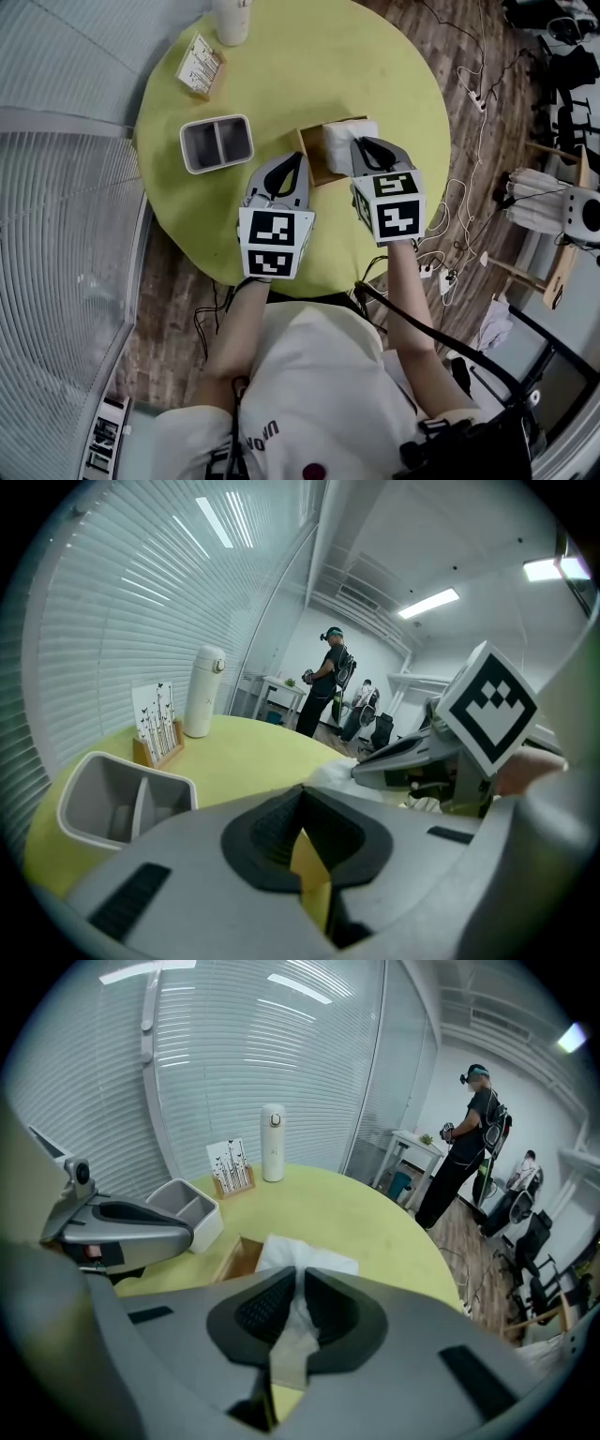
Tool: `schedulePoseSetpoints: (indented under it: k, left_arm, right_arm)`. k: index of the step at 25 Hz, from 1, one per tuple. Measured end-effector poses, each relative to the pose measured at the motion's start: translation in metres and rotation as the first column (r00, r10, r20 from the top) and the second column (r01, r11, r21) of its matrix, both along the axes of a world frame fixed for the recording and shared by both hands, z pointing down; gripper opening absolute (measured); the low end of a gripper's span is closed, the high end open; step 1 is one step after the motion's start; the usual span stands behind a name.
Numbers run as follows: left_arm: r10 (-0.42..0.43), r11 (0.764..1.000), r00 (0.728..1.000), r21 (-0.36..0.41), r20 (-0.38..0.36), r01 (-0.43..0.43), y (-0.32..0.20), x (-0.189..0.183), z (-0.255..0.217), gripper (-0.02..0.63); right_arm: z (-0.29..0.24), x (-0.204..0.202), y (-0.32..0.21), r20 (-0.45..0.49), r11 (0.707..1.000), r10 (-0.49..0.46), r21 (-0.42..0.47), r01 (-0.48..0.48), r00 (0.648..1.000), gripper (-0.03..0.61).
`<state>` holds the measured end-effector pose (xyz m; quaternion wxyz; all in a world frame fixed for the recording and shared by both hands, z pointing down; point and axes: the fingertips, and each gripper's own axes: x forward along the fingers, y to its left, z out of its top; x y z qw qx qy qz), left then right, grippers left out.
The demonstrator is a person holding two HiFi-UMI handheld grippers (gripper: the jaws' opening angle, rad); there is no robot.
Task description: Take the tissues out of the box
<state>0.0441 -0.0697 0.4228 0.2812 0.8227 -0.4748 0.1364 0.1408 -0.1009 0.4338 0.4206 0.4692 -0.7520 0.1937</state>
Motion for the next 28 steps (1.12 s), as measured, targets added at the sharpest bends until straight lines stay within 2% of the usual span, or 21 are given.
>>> schedulePoseSetpoints:
  k: [28]
  left_arm:
    - [-0.003,1.000,1.000,0.026,0.023,0.002,0.005,0.000,-0.015,0.009]
  right_arm:
    - [-0.025,0.009,0.005,0.020,0.996,0.021,0.088,-0.022,1.000,0.043]
